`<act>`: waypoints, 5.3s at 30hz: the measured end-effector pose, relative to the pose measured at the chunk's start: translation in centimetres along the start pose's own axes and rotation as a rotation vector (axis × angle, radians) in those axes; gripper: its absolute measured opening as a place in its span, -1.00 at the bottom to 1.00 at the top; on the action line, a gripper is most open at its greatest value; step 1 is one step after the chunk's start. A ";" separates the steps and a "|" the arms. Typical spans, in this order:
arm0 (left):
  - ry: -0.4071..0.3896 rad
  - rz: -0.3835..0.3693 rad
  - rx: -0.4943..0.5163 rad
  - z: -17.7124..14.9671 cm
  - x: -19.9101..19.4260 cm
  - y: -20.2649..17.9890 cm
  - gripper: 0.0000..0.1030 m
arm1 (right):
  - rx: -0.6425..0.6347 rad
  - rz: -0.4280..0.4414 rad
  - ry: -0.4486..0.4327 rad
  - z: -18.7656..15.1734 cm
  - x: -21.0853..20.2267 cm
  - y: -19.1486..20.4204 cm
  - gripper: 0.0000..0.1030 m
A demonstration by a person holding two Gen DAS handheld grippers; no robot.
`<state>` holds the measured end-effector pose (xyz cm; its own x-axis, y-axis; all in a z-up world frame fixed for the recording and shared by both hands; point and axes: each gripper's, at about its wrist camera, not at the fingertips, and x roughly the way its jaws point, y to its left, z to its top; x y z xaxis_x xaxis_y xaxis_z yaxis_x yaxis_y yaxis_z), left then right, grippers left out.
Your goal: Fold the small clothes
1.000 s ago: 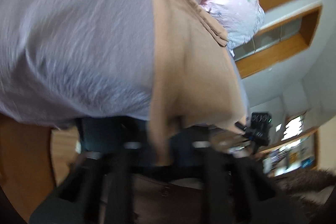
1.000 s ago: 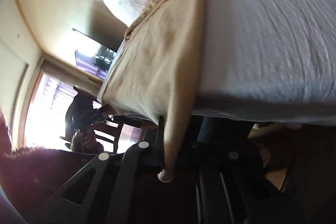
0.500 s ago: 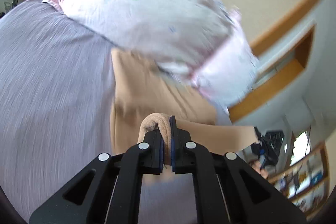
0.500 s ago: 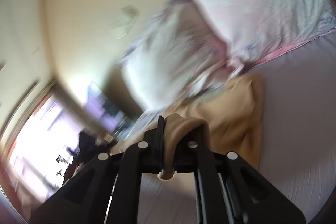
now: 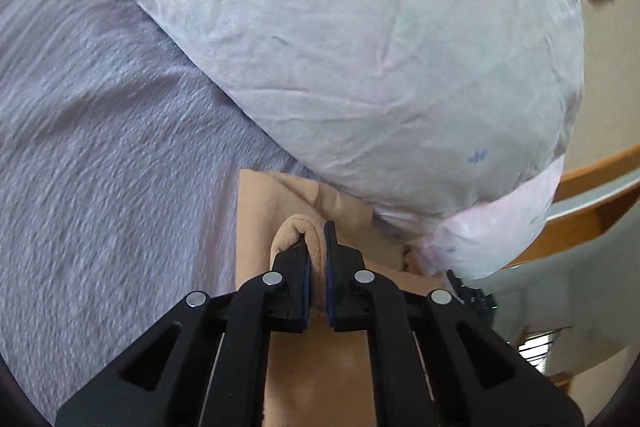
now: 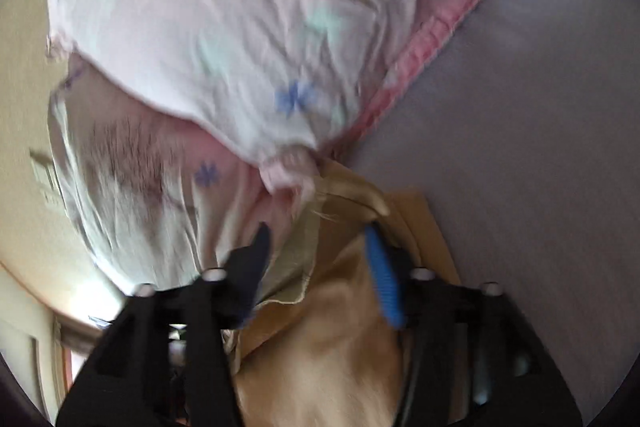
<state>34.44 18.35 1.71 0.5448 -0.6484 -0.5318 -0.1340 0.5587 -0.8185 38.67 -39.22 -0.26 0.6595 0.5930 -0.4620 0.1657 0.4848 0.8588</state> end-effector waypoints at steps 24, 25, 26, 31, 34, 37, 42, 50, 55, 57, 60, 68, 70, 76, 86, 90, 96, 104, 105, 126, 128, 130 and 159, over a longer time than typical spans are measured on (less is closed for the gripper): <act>0.079 0.117 0.168 -5.8 -4.1 1.3 0.69 | -0.321 -0.036 0.077 -5.0 -8.5 6.3 0.52; 0.043 0.118 0.193 -6.0 -4.5 0.9 0.68 | -0.323 -0.034 0.087 -5.4 -8.6 6.5 0.52; 0.059 0.115 0.197 -6.2 -4.4 0.8 0.59 | -0.325 -0.031 0.094 -5.7 -8.9 6.7 0.52; 0.084 0.101 0.167 -8.0 -3.3 0.8 0.31 | -0.325 -0.014 0.105 -6.8 -6.5 7.0 0.53; 0.090 0.103 0.129 -8.3 -2.0 -0.1 -0.17 | -0.325 -0.004 0.108 -6.7 -6.5 6.8 0.56; 0.077 0.072 0.037 -7.9 -2.1 0.7 -0.61 | -0.311 0.007 0.118 -6.7 -7.4 6.4 0.56; 0.036 0.048 0.166 -8.3 -2.7 -7.1 -0.62 | -0.336 0.032 0.075 -6.6 -11.0 5.7 0.59; 0.199 0.000 0.513 -17.3 9.7 -22.8 -0.54 | -0.284 0.038 -0.008 -6.4 -15.0 2.7 0.60; 0.446 -0.074 0.553 -23.1 17.5 -24.2 -0.48 | -0.244 -0.023 0.009 -5.8 -16.1 0.7 0.60; 0.453 -0.155 0.568 -23.4 16.3 -24.4 -0.45 | -0.264 -0.035 0.014 -5.6 -16.7 0.7 0.60; 0.277 -0.169 0.628 -21.7 10.9 -23.7 0.53 | -0.280 -0.018 0.060 -5.4 -16.6 1.1 0.58; 0.173 0.064 0.623 -17.3 6.4 -17.5 0.56 | -0.358 -0.064 0.264 -6.7 -10.1 3.8 -0.01; 0.203 0.084 0.582 -17.2 6.6 -16.0 0.56 | -0.347 -0.111 0.303 -6.9 -8.9 3.8 -0.10; 0.288 0.093 0.605 -19.1 7.5 -14.3 0.56 | -0.306 -0.158 0.320 -7.9 -10.0 3.9 -0.14; 0.299 0.141 0.649 -20.3 9.1 -14.3 0.63 | -0.241 -0.111 0.397 -8.2 -8.7 3.1 -0.72; 0.302 0.134 0.647 -20.3 9.3 -14.1 0.63 | -0.278 -0.038 0.281 -7.6 -10.7 3.9 -0.83; 0.332 0.123 0.612 -20.0 10.0 -13.4 0.63 | -0.257 -0.159 0.316 -7.8 -12.5 1.9 -0.54; 0.328 0.057 0.446 -17.3 12.2 -12.7 0.51 | -0.149 -0.060 0.347 -5.8 -12.0 0.2 0.37; 0.333 0.043 0.418 -17.1 12.7 -12.4 0.49 | -0.150 -0.061 0.373 -6.2 -11.5 0.1 0.33; 0.130 0.149 0.593 -17.5 0.3 -8.7 -0.04 | -0.354 -0.067 0.331 -8.3 -9.5 7.9 -0.07; 0.103 0.095 0.628 -18.4 -1.0 -9.7 0.09 | -0.366 -0.094 0.317 -7.5 -8.0 9.0 -0.26; 0.104 0.063 0.674 -19.6 -1.2 -10.8 0.20 | -0.363 -0.130 0.325 -7.1 -6.2 9.6 -0.34; 0.107 0.228 0.767 -25.6 -2.1 -8.6 0.83 | -0.452 -0.252 0.206 -17.3 -20.5 9.2 0.45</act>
<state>13.28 1.68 4.26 0.4848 -0.4999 -0.7176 0.3947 0.8573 -0.3305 13.99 -35.77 13.21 0.4754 0.5144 -0.7137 -0.0610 0.8286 0.5566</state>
